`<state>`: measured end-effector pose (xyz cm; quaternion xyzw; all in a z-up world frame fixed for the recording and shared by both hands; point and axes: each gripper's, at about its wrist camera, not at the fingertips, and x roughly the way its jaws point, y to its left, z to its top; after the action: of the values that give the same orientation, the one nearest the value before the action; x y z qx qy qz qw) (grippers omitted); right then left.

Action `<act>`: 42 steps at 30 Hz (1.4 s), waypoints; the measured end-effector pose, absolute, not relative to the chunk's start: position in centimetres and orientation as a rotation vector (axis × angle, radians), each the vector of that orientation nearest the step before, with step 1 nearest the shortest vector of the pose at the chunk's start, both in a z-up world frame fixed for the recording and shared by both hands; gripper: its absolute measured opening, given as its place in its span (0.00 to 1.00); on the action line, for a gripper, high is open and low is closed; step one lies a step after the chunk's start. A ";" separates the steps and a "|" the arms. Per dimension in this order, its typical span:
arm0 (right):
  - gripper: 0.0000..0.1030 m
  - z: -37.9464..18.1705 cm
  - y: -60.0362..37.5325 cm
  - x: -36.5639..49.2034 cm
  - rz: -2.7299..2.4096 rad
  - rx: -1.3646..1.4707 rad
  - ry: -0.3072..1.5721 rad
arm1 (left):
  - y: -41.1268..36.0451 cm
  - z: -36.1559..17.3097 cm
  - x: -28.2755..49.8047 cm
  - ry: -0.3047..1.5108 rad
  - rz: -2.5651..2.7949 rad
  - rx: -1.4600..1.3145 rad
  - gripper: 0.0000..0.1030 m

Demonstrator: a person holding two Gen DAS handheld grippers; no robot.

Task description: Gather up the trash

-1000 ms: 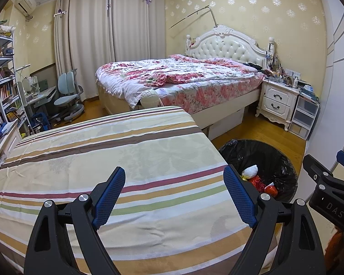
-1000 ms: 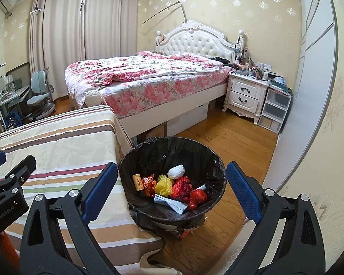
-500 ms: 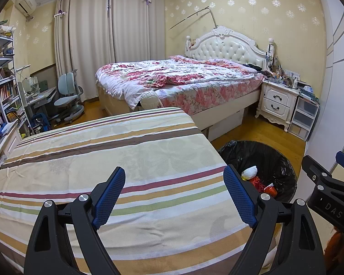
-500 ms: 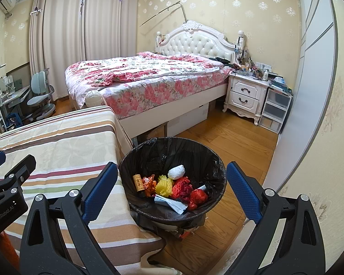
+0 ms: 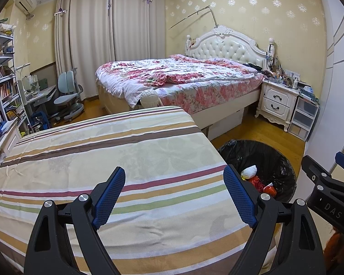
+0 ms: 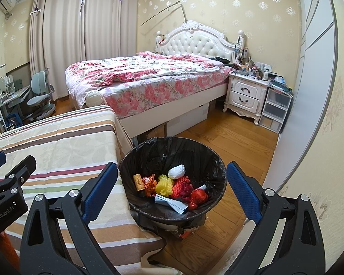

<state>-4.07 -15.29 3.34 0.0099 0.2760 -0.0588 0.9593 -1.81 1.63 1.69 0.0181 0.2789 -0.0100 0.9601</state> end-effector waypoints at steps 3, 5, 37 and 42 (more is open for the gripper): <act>0.91 3.3 -15.3 -4.1 -0.119 0.022 0.559 | 1.7 1.7 -1.8 0.564 -0.020 0.039 0.82; 0.91 3.4 -15.3 -4.1 -0.120 0.020 0.559 | 1.7 1.7 -1.8 0.563 -0.021 0.040 0.82; 0.91 3.2 -15.4 -4.1 -0.120 0.023 0.559 | 1.2 2.7 -2.4 0.533 -0.047 0.040 0.83; 0.91 3.1 -15.4 -4.1 -0.119 0.023 0.559 | 1.2 2.7 -2.3 0.542 -0.050 0.036 0.83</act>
<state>-4.05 -15.38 3.15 0.0116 0.2758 -0.0587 0.9593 -2.25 1.22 2.66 0.0180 0.2674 -0.0248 0.9631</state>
